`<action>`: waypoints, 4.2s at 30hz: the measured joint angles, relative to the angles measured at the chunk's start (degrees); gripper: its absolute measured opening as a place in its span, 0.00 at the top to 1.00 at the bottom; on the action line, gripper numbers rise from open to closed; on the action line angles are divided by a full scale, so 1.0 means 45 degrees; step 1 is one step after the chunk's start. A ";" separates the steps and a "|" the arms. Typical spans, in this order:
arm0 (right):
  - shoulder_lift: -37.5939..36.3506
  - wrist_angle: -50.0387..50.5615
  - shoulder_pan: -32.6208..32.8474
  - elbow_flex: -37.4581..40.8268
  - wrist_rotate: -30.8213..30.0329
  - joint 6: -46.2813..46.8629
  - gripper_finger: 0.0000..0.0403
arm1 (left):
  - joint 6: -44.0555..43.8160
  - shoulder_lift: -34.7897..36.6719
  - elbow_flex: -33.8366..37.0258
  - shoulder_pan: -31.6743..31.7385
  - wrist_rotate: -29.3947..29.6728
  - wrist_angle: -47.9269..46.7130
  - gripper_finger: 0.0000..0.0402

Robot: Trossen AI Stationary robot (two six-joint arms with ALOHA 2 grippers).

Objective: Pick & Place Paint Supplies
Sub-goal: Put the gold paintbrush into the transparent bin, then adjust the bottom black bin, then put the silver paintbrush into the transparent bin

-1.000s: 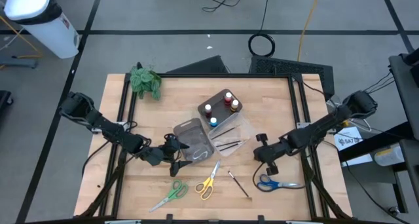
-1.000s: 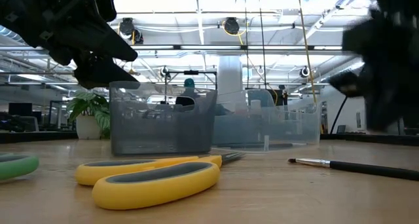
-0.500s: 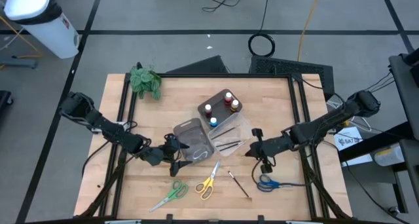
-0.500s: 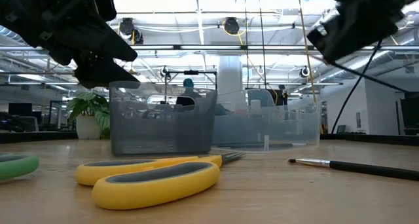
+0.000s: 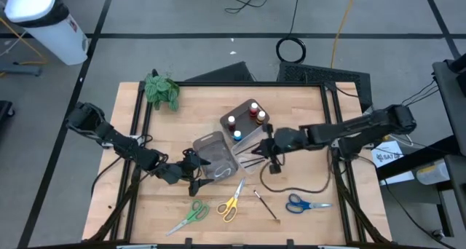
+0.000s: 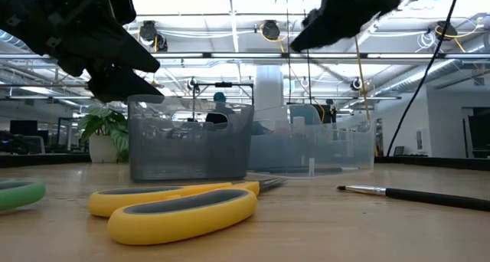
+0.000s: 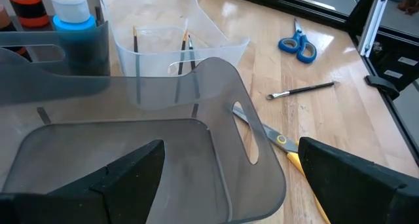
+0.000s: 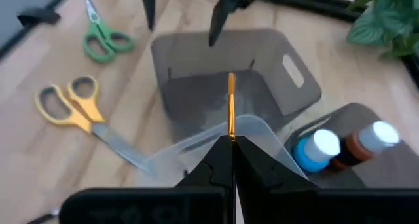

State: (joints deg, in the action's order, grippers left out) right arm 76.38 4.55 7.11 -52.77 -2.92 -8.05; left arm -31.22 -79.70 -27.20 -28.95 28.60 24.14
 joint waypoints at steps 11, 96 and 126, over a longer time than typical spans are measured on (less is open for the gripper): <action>0.2120 -0.0127 -0.1120 0.0005 0.0015 -0.0982 0.97 | 0.0155 0.0000 0.0000 0.0015 0.0004 0.0010 0.09; 0.7936 0.2637 0.6442 -0.2571 -0.4008 1.0596 0.97 | -0.3192 0.0865 -0.0005 0.0534 0.0643 -0.2861 0.09; 0.1236 0.3093 0.4591 -0.2477 -0.5342 0.2601 1.00 | -0.3047 0.0860 -0.0005 0.0529 0.0519 -0.2652 0.09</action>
State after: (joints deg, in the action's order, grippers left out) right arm 81.94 18.47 27.76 -63.92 -26.96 3.66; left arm -44.93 -75.83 -27.22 -26.57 30.94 12.21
